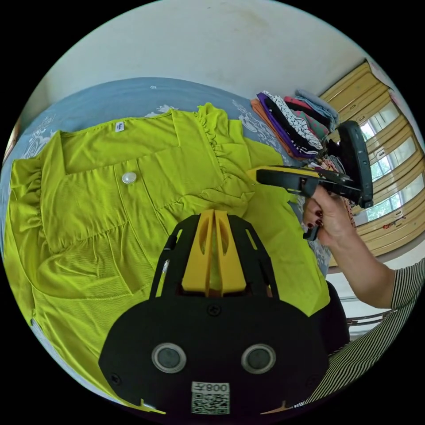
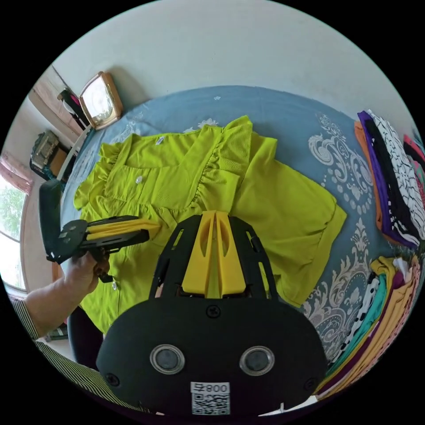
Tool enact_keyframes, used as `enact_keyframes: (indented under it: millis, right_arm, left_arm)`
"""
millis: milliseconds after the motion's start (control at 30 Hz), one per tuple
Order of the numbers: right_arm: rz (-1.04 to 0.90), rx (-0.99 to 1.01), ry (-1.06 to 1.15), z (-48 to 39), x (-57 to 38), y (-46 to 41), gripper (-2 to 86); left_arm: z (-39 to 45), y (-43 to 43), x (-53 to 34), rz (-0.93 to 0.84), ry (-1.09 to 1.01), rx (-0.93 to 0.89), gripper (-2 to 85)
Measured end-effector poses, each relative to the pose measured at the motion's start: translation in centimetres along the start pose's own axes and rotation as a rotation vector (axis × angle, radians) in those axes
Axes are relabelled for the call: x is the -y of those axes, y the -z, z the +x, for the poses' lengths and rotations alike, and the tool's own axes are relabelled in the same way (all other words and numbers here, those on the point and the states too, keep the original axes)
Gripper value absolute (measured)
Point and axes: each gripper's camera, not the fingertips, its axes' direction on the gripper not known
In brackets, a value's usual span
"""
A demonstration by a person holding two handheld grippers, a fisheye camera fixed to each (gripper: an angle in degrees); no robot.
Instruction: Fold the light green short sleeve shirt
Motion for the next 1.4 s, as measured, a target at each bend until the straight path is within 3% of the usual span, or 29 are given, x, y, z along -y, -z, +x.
enact_keyframes:
  millis: [167,267,400,833,1167,1400]
  right_arm:
    - [0.134,0.030,-0.130,5.8,-6.8,4.4,0.5]
    - [0.195,0.038,-0.250,10.9,-12.1,6.0,1.1]
    - [0.224,0.100,-0.390,17.1,-17.7,5.7,4.2]
    - [0.169,0.151,-0.296,20.4,-20.9,1.5,5.9]
    - [0.171,0.188,-0.294,22.7,-22.7,-0.2,3.1]
    - [0.177,0.220,-0.308,24.1,-23.5,-1.4,1.7]
  left_arm:
    - [0.8,-2.5,0.0,0.016,0.015,0.020,1.0]
    - [2.7,-4.0,0.3,0.064,-0.047,-0.021,2.5]
    - [6.6,-8.7,2.7,-0.005,-0.184,-0.054,5.4]
    - [17.2,-25.3,13.8,-0.179,-0.440,-0.024,8.9]
    - [21.4,-35.5,16.2,-0.297,-0.520,0.247,8.5]
    - [21.5,-38.0,17.3,-0.344,-0.550,0.309,6.2]
